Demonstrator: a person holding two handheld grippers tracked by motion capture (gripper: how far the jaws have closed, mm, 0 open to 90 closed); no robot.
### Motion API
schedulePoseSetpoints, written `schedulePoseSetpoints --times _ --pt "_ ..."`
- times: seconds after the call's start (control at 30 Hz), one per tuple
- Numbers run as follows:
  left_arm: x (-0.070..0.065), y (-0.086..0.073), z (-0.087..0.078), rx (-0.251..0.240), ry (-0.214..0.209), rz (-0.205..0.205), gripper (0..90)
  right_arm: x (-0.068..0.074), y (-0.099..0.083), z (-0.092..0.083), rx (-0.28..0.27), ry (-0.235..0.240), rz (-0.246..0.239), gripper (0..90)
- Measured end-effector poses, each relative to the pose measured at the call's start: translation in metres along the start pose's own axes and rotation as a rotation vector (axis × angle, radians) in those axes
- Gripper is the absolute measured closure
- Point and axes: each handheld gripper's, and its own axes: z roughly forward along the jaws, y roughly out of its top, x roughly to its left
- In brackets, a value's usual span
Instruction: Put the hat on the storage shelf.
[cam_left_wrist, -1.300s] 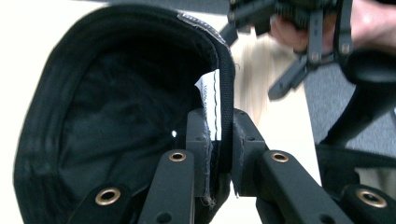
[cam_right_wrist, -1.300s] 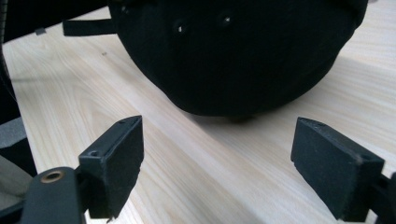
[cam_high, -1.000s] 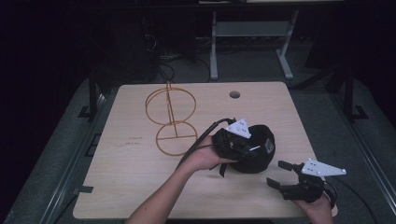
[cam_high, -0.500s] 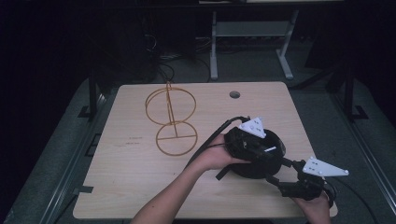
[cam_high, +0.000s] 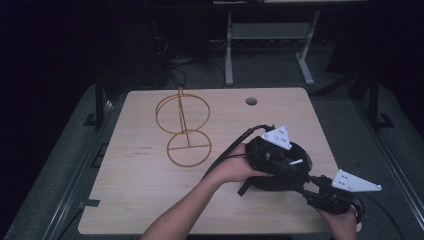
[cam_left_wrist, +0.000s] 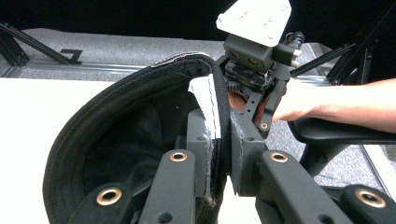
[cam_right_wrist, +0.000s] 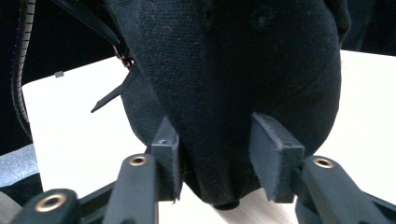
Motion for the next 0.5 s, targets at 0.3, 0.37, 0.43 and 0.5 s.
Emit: schedulePoseSetpoints --times 0.3,0.37,0.43,0.5 --pt "0.0027 -0.0029 -0.0048 0.0 0.008 -0.005 80.3 0.0011 0.0013 -0.0037 -0.003 0.01 -0.017 80.5" --pt "0.0049 -0.0057 -0.0065 -0.012 0.015 -0.019 80.3 0.0019 0.0026 -0.0048 -0.004 0.01 -0.026 83.6" --pt "0.0059 -0.0068 -0.008 -0.008 0.02 -0.023 80.2 0.0022 0.0039 -0.0054 -0.003 0.012 -0.031 85.3" --pt "0.0069 -0.0075 -0.0099 0.001 0.04 -0.018 79.8 0.0031 0.0056 -0.0058 0.001 0.014 -0.034 86.2"
